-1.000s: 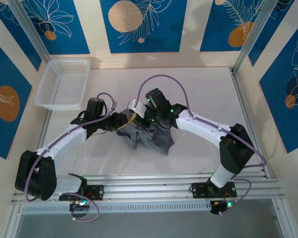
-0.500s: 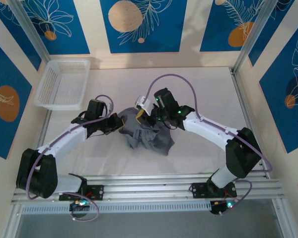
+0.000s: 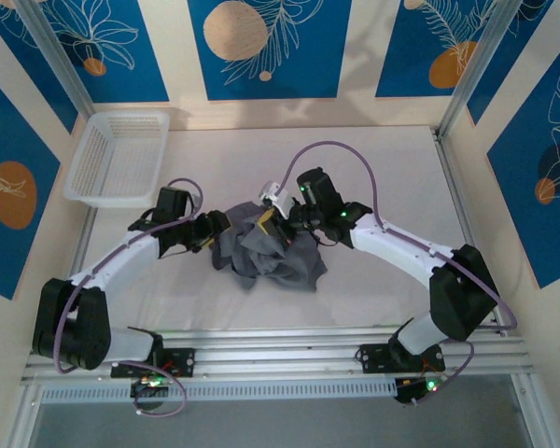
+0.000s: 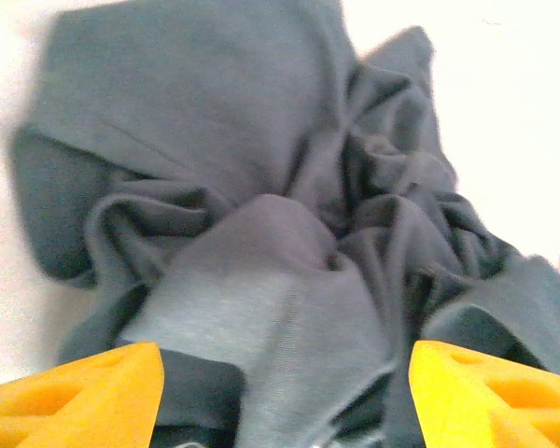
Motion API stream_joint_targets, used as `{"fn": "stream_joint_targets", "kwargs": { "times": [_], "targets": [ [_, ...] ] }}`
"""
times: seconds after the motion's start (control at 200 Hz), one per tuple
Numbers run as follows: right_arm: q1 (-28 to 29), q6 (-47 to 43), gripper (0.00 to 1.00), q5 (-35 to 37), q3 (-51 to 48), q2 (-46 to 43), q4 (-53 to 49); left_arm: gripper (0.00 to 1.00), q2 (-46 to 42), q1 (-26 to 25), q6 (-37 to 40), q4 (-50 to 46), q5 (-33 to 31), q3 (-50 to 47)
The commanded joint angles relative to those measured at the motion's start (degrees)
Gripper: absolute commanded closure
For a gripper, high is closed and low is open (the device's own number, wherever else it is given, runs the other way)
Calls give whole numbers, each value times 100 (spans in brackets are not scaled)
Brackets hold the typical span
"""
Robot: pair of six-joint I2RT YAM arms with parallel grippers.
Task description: Fold the inside-out t-shirt
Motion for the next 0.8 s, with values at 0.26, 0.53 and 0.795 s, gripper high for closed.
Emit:
{"fn": "stream_joint_targets", "kwargs": {
  "times": [0.26, 0.53, 0.795],
  "targets": [
    [-495, 1010, 100, -108, -679, -1063, 1144, 30, 26, 648, 143, -629, -310, -166],
    [-547, 1578, 100, 198, -651, -1538, 1354, 39, 854, 648, 93, -588, -93, -68],
    [-537, 1670, 100, -4, -574, -1477, 1243, 51, 1250, 587, -5, 411, 725, -93]
  ]
}}
